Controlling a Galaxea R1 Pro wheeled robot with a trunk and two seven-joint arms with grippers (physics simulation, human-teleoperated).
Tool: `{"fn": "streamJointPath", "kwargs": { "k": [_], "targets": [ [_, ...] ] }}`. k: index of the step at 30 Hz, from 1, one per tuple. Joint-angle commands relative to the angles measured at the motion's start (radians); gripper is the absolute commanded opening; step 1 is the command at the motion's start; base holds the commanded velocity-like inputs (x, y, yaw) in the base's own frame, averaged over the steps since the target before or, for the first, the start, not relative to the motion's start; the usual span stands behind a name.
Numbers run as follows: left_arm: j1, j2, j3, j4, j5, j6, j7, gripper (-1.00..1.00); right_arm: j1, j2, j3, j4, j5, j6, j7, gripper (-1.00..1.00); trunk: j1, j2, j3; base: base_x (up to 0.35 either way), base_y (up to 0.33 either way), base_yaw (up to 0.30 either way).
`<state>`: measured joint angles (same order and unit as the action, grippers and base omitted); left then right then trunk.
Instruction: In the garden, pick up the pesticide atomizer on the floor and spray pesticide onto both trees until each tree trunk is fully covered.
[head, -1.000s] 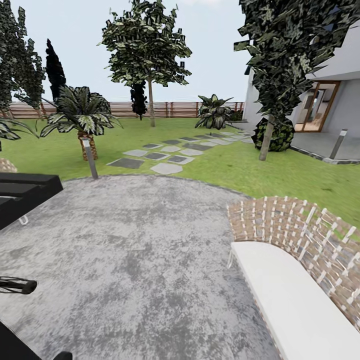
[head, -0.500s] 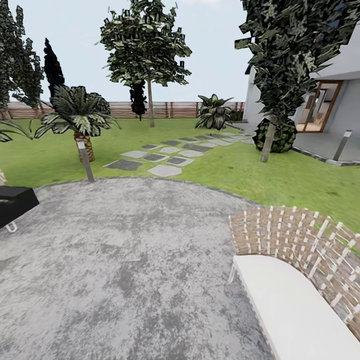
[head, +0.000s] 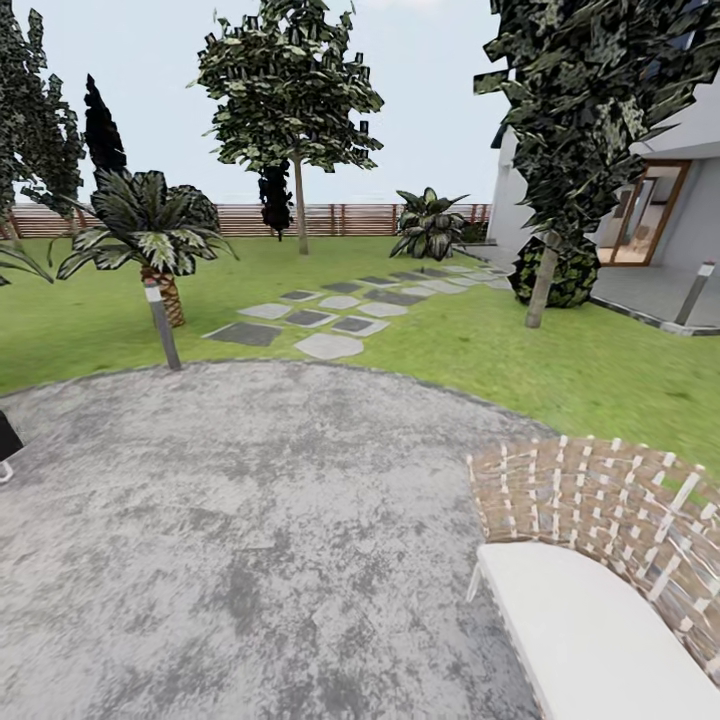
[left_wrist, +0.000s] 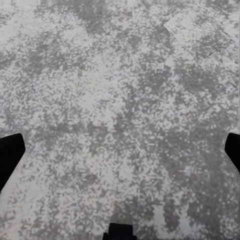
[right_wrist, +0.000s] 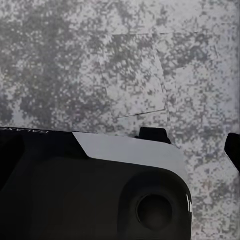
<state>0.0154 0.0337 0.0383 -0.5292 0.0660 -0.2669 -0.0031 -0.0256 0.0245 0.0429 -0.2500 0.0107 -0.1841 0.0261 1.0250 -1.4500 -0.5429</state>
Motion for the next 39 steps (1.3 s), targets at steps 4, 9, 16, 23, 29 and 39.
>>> {"fn": "streamJointPath", "kwargs": {
  "k": [4,9,16,23,29,39],
  "targets": [
    [0.000,0.000,0.000,0.000,0.000,0.000,0.000,1.00,0.000,0.000,0.000,0.000,0.000,0.000,0.000,1.00,0.000,0.000,0.000,0.350,0.000,0.000],
    [0.000,0.000,0.000,0.000,0.000,0.000,0.000,1.00,0.000,0.000,0.000,0.000,0.000,0.000,0.000,1.00,0.000,0.000,0.000,0.350,0.000,0.000],
    [0.000,0.000,0.000,0.000,0.000,0.000,0.000,1.00,0.000,0.000,0.000,0.000,0.000,0.000,0.000,1.00,0.000,0.000,0.000,0.350,0.001,0.000],
    [0.000,0.000,0.000,0.000,0.000,0.000,0.000,1.00,0.000,0.000,0.000,0.000,0.000,0.000,0.000,1.00,0.000,0.000,0.000,0.350,0.049,0.000],
    [0.000,0.000,0.000,0.000,0.000,0.000,0.000,1.00,0.000,0.000,0.001,0.000,0.004,0.002,0.002,1.00,0.000,0.000,0.000,0.350,0.078,0.000],
    [0.000,0.000,0.000,0.001,0.000,0.001,0.000,1.00,0.001,-0.001,0.004,0.000,0.007,0.000,0.004,1.00,0.000,0.000,0.000,0.350,0.116,0.000]
  ]
}}
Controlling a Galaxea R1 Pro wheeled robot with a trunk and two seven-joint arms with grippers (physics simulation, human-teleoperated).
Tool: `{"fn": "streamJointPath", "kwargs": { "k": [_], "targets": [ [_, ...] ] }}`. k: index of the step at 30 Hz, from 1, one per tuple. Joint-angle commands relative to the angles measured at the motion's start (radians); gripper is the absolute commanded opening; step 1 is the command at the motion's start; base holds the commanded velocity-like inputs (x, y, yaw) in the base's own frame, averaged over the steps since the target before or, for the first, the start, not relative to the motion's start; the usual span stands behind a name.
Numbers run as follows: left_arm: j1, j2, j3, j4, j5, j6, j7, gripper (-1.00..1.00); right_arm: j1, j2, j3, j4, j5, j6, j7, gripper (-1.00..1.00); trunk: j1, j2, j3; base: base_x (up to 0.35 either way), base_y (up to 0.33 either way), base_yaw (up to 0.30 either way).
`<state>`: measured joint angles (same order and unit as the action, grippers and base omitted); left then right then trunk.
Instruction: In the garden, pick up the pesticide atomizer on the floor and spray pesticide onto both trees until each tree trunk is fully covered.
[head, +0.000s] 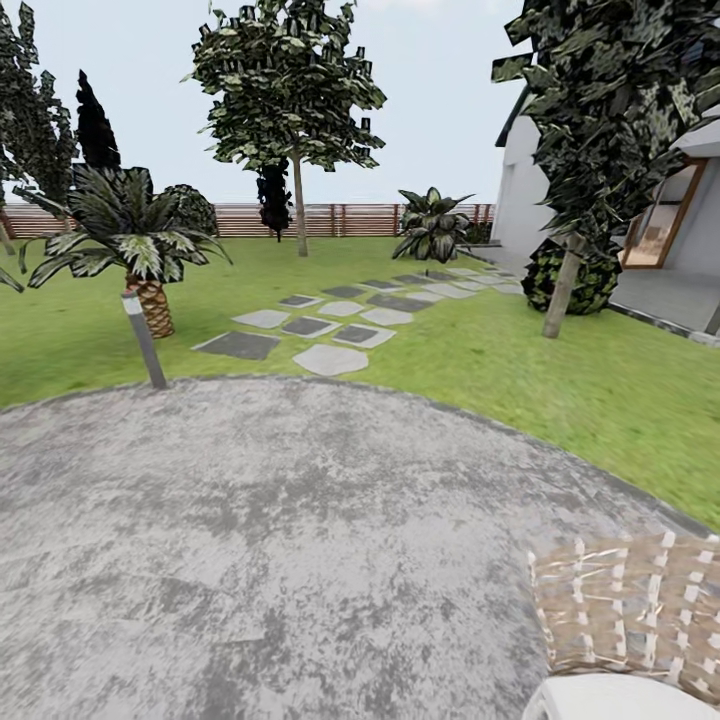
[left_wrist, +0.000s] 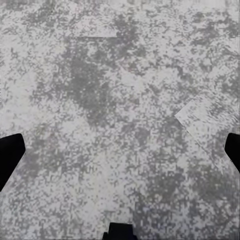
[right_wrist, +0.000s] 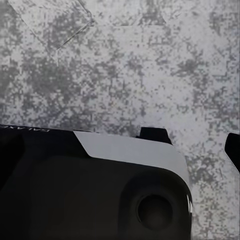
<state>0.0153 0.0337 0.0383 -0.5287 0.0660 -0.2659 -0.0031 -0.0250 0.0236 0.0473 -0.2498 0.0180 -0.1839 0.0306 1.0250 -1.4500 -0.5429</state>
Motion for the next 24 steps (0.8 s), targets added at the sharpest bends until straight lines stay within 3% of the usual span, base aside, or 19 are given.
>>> {"fn": "streamJointPath", "kwargs": {
  "k": [1,24],
  "targets": [
    [0.000,0.000,0.000,0.000,0.000,0.000,0.000,1.00,0.000,0.000,0.000,0.000,0.000,0.000,0.000,1.00,0.000,0.000,0.000,0.350,0.133,0.000],
    [0.000,0.000,-0.001,0.001,0.000,0.000,0.000,1.00,0.000,0.000,0.000,0.001,-0.001,0.000,-0.001,1.00,0.000,0.000,0.000,0.332,0.181,0.000]
  ]
}}
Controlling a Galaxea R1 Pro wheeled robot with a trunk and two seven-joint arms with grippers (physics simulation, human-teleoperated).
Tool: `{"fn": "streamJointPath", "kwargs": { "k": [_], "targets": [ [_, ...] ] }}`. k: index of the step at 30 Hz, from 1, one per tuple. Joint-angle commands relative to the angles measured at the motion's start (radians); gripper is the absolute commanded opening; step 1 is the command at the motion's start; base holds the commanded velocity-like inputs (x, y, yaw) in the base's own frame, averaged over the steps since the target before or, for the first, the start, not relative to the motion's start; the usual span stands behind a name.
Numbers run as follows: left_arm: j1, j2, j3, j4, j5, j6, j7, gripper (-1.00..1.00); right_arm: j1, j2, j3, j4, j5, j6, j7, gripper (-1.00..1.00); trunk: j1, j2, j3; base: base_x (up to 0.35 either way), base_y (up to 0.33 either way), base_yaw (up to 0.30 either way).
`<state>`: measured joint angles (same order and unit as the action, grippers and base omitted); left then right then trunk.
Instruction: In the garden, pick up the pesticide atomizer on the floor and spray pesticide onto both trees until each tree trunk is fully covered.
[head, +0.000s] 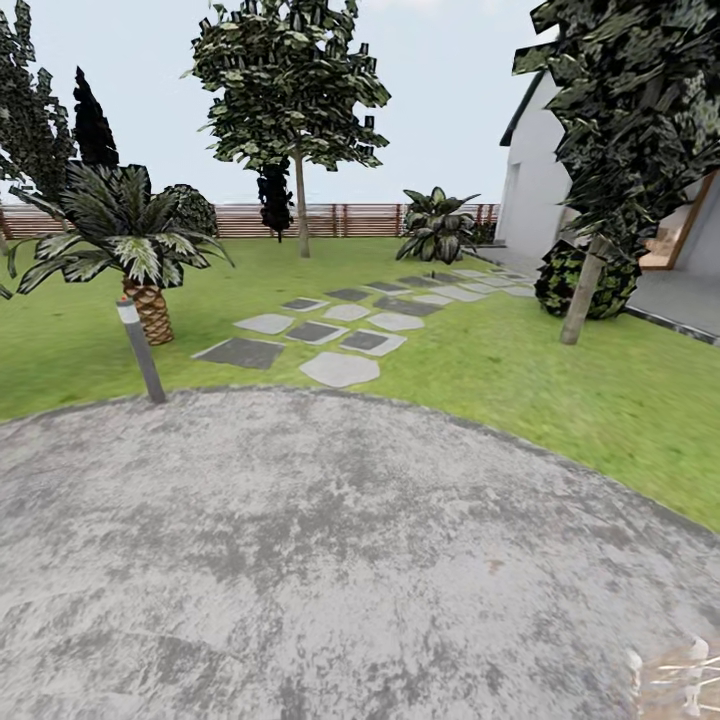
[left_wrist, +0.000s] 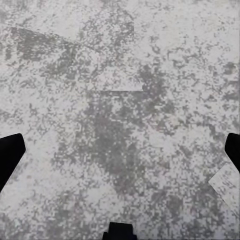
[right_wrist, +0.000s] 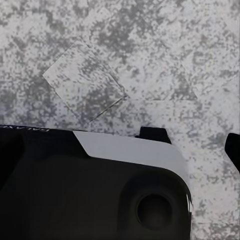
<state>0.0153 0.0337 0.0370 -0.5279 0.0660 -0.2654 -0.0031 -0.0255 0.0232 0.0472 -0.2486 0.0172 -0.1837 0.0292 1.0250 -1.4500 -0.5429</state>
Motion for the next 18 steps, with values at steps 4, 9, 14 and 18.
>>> {"fn": "streamJointPath", "kwargs": {
  "k": [4,9,14,18],
  "targets": [
    [0.000,0.000,0.000,0.000,0.000,0.000,0.000,1.00,0.000,0.000,-0.001,0.000,-0.001,0.000,-0.001,1.00,0.000,0.000,0.000,0.331,0.190,0.000],
    [0.000,0.000,0.000,0.000,0.000,0.000,0.000,1.00,0.000,0.000,-0.001,0.000,0.000,0.000,-0.001,1.00,0.000,0.000,0.000,0.338,0.153,0.000],
    [0.000,0.000,0.000,0.000,0.000,0.000,0.000,1.00,0.000,0.001,-0.001,0.000,0.001,0.000,-0.002,1.00,0.000,0.000,0.000,0.346,0.126,0.000],
    [0.000,0.000,0.000,0.000,0.000,-0.001,0.000,1.00,0.000,0.000,-0.001,0.000,0.001,0.000,-0.002,1.00,0.000,0.000,0.000,0.349,0.150,0.000]
  ]
}}
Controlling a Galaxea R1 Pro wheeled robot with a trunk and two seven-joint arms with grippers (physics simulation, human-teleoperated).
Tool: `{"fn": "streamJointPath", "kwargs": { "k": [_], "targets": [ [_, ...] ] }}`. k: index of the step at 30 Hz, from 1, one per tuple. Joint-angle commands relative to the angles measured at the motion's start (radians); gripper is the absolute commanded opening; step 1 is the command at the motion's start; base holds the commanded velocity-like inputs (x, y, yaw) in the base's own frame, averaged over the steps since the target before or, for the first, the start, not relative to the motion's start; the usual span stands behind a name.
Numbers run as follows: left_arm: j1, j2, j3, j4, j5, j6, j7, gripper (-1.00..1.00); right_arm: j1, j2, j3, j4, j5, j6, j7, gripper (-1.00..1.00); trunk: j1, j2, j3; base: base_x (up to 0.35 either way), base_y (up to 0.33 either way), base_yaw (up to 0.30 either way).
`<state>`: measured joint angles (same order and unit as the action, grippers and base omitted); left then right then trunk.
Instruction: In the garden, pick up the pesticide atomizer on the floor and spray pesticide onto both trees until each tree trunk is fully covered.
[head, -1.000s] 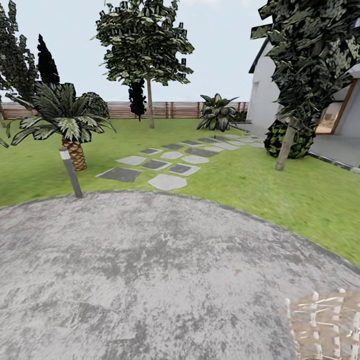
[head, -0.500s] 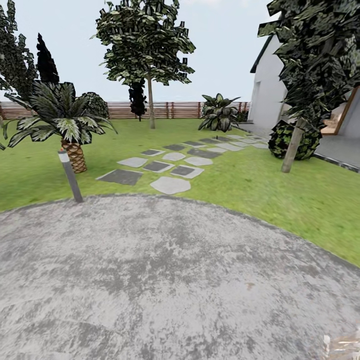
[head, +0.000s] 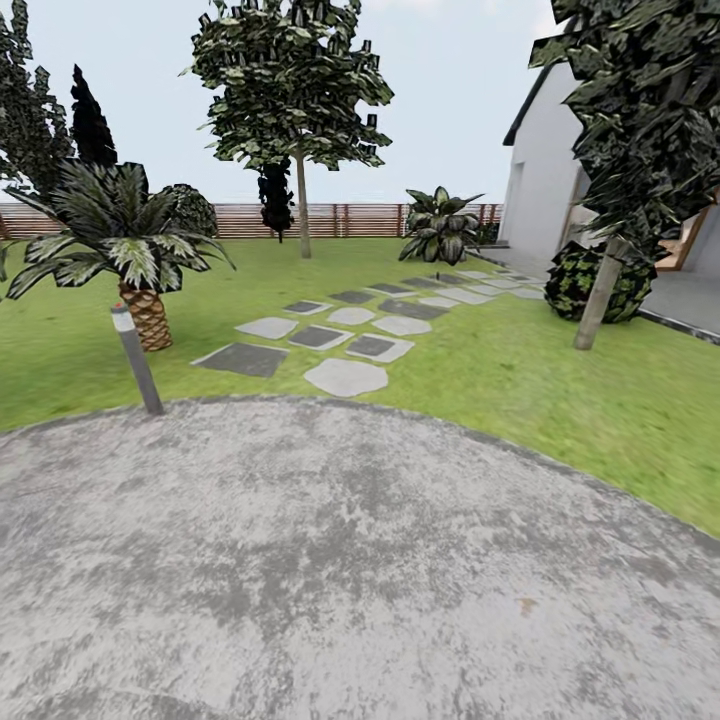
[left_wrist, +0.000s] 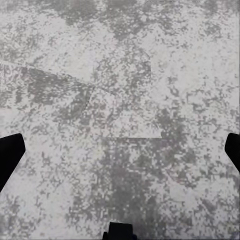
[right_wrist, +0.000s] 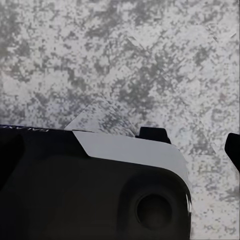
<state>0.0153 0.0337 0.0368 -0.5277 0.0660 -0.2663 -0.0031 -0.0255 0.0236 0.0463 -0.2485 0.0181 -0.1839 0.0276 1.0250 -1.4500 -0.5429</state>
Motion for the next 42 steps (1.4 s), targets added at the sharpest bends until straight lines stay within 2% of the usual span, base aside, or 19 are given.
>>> {"fn": "streamJointPath", "kwargs": {
  "k": [1,9,15,20,36,42],
  "targets": [
    [0.000,0.000,0.000,0.000,0.000,0.000,0.000,1.00,0.000,0.000,0.000,0.000,0.000,0.000,0.000,1.00,0.000,0.000,0.000,0.349,0.158,0.000],
    [0.000,0.000,0.000,-0.001,0.000,0.000,0.000,1.00,0.000,-0.001,-0.002,-0.001,-0.001,-0.001,0.000,1.00,0.000,0.000,0.000,0.349,0.164,0.000],
    [0.000,0.000,0.000,-0.001,0.000,0.001,0.000,1.00,0.000,-0.022,-0.003,-0.003,-0.003,-0.002,-0.001,1.00,0.000,0.000,0.000,0.349,0.167,0.000],
    [0.000,0.000,-0.001,0.000,0.000,0.001,0.000,1.00,0.000,-0.029,-0.003,-0.007,-0.003,-0.002,-0.001,1.00,0.000,0.000,0.000,0.349,0.168,0.000],
    [0.000,-0.003,-0.004,0.006,0.000,0.001,-0.001,1.00,0.000,-0.030,-0.003,-0.008,-0.003,-0.002,-0.002,1.00,0.000,0.000,0.000,0.349,0.172,0.000],
    [0.000,-0.013,-0.005,0.012,-0.002,0.001,-0.001,1.00,0.000,-0.039,-0.004,-0.008,-0.003,-0.002,-0.002,1.00,0.000,0.000,0.000,0.349,0.160,0.000]
  ]
}}
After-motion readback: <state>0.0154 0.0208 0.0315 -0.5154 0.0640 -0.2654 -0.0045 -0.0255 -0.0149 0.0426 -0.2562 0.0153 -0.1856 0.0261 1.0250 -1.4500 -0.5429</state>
